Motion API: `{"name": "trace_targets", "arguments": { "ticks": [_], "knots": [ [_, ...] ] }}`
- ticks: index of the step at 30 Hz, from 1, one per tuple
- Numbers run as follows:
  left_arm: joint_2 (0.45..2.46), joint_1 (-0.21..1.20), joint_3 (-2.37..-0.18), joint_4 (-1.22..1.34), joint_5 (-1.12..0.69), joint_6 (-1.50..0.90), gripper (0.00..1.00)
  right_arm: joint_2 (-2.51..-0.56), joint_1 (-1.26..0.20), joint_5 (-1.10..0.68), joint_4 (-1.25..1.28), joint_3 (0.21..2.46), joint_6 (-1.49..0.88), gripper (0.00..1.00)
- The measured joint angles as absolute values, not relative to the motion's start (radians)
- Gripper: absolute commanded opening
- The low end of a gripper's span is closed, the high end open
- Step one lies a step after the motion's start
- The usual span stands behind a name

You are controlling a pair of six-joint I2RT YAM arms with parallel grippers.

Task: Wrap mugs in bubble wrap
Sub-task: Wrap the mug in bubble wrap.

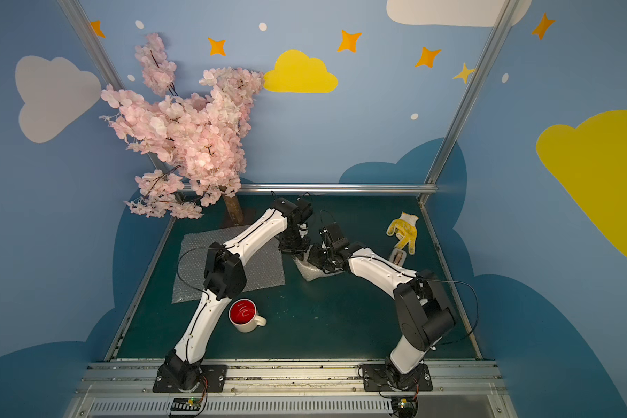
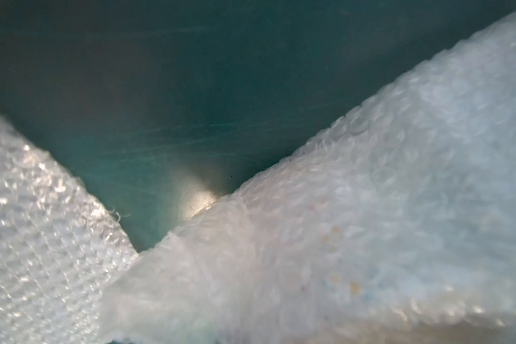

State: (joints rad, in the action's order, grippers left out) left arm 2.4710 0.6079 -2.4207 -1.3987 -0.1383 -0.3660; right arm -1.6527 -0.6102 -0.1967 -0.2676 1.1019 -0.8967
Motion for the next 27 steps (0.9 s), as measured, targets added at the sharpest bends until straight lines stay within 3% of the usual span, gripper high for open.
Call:
{"name": "trace_targets", "arguments": {
  "ticks": [7, 22, 23, 27],
  "knots": [
    [2.466, 0.593, -2.405, -1.417, -0.165, -0.273, 0.03, -1.653, -0.608, -0.228, -0.304, 1.111, -0.865, 0.00],
    [2.366, 0.635, -2.263, -1.448, -0.141, -0.213, 0.05, -1.659, -0.639, -0.290, -0.432, 1.157, -0.829, 0.00],
    [2.366, 0.638, -2.265, -1.449, -0.135, -0.210, 0.07, -1.663, -0.639, -0.289, -0.435, 1.157, -0.829, 0.00],
    [2.370, 0.645, -2.269, -1.448, -0.128, -0.186, 0.32, -1.689, -0.640, -0.271, -0.440, 1.158, -0.822, 0.00]
  ]
}}
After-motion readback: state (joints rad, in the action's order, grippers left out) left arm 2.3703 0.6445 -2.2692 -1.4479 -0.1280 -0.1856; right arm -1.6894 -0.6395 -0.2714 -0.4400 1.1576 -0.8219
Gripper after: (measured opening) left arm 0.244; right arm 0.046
